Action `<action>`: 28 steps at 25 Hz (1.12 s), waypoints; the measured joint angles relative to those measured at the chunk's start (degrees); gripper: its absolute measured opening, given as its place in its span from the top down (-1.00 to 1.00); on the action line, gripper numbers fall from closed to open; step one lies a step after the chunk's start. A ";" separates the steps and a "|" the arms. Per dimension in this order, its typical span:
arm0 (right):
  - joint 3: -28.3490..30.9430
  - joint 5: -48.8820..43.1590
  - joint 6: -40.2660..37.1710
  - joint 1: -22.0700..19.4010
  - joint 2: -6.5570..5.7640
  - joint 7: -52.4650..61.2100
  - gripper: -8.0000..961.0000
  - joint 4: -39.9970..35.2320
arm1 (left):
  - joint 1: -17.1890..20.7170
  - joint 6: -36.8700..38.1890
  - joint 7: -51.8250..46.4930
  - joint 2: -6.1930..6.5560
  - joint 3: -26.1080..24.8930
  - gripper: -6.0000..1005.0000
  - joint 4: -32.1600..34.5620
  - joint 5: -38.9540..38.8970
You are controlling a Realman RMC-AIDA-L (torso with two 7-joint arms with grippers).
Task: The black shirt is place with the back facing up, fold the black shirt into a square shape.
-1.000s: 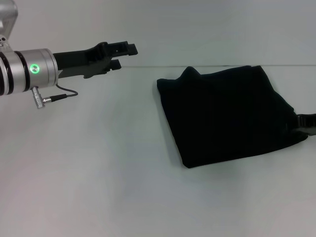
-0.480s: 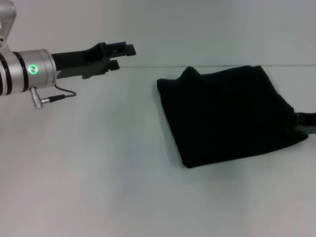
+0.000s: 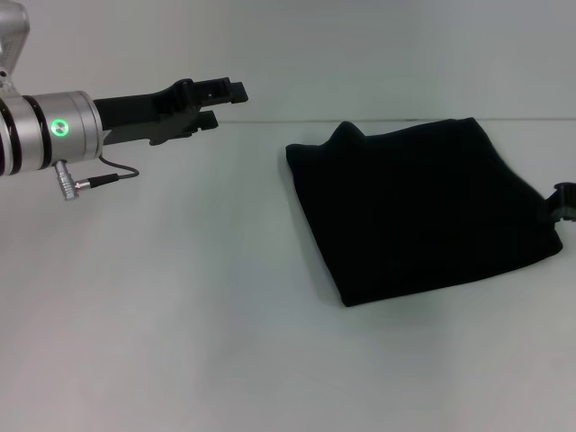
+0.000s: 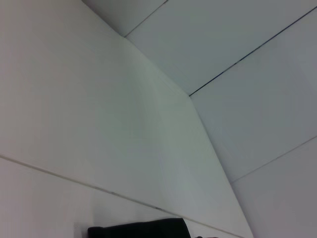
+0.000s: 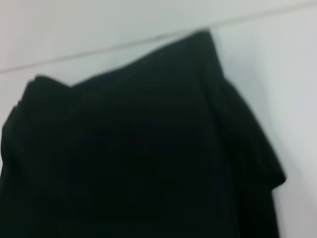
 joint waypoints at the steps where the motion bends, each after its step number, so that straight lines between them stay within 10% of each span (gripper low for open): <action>1: -0.03 -0.10 -0.44 -0.03 -0.12 0.06 0.96 -0.65 | 0.00 0.00 -0.01 -0.01 0.00 -0.50 0.00 -0.01; 25: -0.97 -9.51 8.98 3.35 -0.11 7.38 0.94 3.00 | 0.40 0.17 0.04 -0.18 0.00 -0.50 0.00 -0.99; 28: 0.69 -5.06 10.88 3.35 -0.20 7.13 0.51 0.18 | 0.51 0.14 0.04 -0.18 0.00 -0.50 0.00 -1.16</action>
